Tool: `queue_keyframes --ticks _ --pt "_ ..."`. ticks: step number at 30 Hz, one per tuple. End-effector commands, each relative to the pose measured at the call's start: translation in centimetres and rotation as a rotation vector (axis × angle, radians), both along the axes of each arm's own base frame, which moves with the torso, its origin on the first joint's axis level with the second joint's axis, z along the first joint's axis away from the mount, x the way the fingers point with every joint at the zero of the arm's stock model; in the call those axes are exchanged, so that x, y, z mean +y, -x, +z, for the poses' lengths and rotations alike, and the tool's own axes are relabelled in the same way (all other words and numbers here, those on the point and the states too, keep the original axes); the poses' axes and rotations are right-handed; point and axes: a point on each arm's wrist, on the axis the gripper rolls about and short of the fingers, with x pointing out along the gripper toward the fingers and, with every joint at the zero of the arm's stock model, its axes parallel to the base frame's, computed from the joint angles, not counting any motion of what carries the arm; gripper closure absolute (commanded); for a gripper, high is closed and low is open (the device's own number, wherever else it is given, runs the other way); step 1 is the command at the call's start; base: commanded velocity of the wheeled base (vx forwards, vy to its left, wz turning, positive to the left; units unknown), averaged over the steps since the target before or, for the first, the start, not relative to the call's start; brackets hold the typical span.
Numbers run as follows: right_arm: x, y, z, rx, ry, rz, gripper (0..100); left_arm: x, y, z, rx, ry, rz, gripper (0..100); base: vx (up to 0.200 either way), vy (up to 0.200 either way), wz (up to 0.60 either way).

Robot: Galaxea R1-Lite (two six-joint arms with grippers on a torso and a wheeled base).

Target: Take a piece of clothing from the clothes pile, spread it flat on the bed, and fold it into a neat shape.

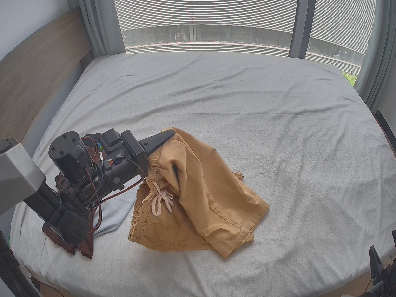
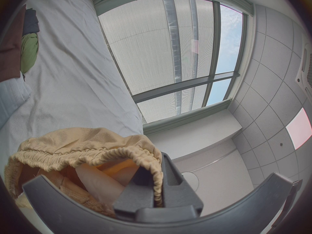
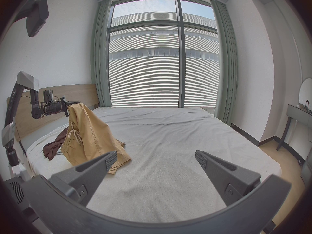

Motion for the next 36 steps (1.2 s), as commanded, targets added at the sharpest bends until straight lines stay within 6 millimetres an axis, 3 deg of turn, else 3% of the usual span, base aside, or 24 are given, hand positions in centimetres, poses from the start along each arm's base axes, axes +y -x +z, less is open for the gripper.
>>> queue_keyframes --ticks 1,5,6,9,10,11,13,17,20,23,26,30,36 --pt "0.0 0.0 -0.5 -0.002 0.000 0.000 0 -0.1 -0.4 -0.6 0.015 -0.005 0.003 100 0.000 0.000 0.00" --pt "0.0 0.0 -0.1 -0.032 -0.005 0.007 0 -0.1 -0.2 -0.3 0.008 -0.002 0.001 100 0.000 0.000 0.00" --pt "0.0 0.3 1.0 -0.095 -0.009 0.010 0 -0.1 -0.2 -0.3 0.007 -0.002 0.003 100 0.000 0.000 0.00" --pt "0.0 1.9 7.9 -0.302 -0.027 0.024 0 0.0 -0.3 0.0 -0.004 0.002 0.007 100 0.000 0.000 0.00" --pt "0.0 1.8 8.2 -0.302 -0.027 0.026 0 0.0 -0.3 0.0 -0.004 0.002 0.007 100 0.000 0.000 0.00" --pt "-0.1 0.5 11.2 -0.252 -0.041 0.057 0 -0.1 -0.4 0.2 -0.014 0.007 0.007 100 0.000 0.000 0.00" --pt "-0.1 -0.5 11.8 -0.215 -0.054 0.091 0 0.0 -0.4 0.3 -0.015 0.008 0.009 100 0.000 0.000 0.00" --pt "1.3 -6.2 14.1 -0.002 -0.182 0.312 0 0.2 -0.2 0.9 -0.032 0.023 0.034 100 0.000 0.000 0.00" --pt "2.6 -9.1 16.1 0.021 -0.198 0.372 0 0.5 -0.2 1.7 -0.050 0.041 0.042 100 0.000 0.000 0.00" --pt "3.8 -11.8 16.8 0.077 -0.189 0.412 0 0.7 -0.1 2.2 -0.057 0.051 0.045 100 0.000 0.000 0.00" --pt "4.8 -14.2 16.2 0.163 -0.178 0.448 0 0.8 -0.2 2.6 -0.069 0.060 0.047 100 0.000 0.000 0.00" --pt "5.7 -16.1 14.3 0.292 -0.219 0.464 0 0.8 -0.1 3.1 -0.053 0.098 0.036 100 0.000 0.000 0.00" --pt "6.1 -17.2 12.2 0.433 -0.318 0.485 0 0.8 0.1 3.6 -0.027 0.140 0.020 100 0.000 0.000 0.00"
